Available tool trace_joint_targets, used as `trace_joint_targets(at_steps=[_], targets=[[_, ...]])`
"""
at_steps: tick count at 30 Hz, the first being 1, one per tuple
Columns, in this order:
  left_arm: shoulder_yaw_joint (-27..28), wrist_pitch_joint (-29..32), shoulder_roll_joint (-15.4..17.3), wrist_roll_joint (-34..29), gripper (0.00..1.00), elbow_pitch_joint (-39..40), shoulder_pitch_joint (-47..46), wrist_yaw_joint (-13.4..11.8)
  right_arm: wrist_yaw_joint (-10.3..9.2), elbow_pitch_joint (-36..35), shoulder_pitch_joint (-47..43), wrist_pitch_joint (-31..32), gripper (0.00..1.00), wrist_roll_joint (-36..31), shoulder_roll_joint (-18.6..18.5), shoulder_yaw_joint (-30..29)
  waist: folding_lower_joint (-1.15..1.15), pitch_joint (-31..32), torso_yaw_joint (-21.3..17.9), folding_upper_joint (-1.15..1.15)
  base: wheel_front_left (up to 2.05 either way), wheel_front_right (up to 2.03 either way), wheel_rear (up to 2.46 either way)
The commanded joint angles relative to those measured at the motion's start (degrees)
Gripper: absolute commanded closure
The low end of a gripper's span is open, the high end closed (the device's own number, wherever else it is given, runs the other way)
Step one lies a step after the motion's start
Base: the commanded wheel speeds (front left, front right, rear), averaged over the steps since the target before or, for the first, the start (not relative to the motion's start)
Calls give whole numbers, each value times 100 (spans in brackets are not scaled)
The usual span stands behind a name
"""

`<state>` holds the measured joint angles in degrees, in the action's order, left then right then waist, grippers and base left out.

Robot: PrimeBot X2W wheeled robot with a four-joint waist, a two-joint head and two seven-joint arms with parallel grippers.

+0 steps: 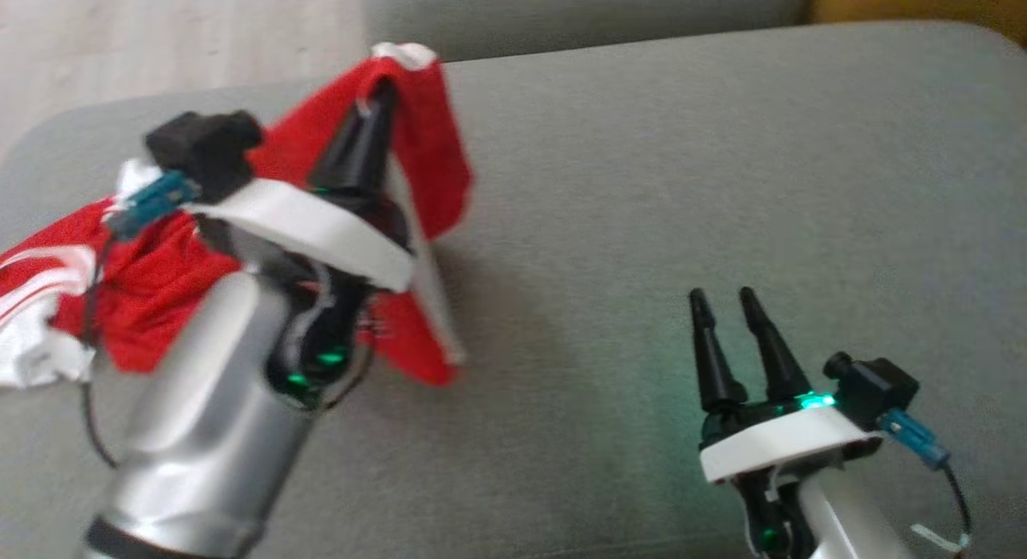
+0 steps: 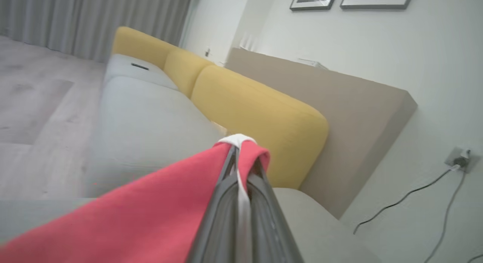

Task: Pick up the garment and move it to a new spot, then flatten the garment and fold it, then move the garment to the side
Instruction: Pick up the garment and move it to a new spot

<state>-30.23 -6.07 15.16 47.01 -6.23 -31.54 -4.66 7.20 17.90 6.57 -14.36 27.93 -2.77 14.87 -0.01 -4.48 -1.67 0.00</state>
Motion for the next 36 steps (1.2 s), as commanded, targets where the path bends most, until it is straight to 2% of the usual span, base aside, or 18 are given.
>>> trace_joint_targets(at_steps=[1,6,10,17,23,24,25,26,28,31,36], targets=[[157,-18,-85,-17,100,201,-380,-87,29,-196,217,-63,0,46,-10,253,1,-84,-497,0,0,0,0],[-14,-115,-797,109,100,-47,-725,-173,29,-270,372,-63,0,150,-10,460,1,-175,-1162,0,0,0,0],[51,-411,-1107,308,100,-310,-1125,-219,29,-323,481,-63,0,213,-10,469,1,-260,-1576,0,0,0,0],[307,-860,-1221,544,100,-618,-1484,-209,29,-400,495,-63,0,231,-10,378,1,-378,-1782,0,0,0,0],[443,-890,-1225,9,100,-1792,-513,44,29,-455,497,-63,0,200,-10,273,1,-545,-1578,0,0,0,0],[443,-890,-1225,9,100,-1792,-513,44,29,-455,497,-63,0,200,-10,273,1,-545,-1578,0,0,0,0],[450,-891,-1225,-64,71,-2036,-361,47,29,-457,501,-63,0,191,-10,257,1,-560,-1533,0,0,0,0],[493,-891,-1221,-191,2,-2233,-252,12,29,-460,502,-63,0,181,-10,234,1,-579,-1482,0,0,0,0],[593,-891,-1210,-448,0,-2551,-82,-25,29,-453,500,-63,0,149,-10,198,1,-601,-1367,0,0,0,0],[794,-892,-1213,-755,0,-2695,108,93,29,-422,479,-63,0,77,-10,151,1,-576,-1176,0,0,0,0],[1241,-892,-1220,-1373,0,-2218,466,308,29,-368,391,-63,0,-46,-10,21,1,-375,-834,0,0,0,0]])
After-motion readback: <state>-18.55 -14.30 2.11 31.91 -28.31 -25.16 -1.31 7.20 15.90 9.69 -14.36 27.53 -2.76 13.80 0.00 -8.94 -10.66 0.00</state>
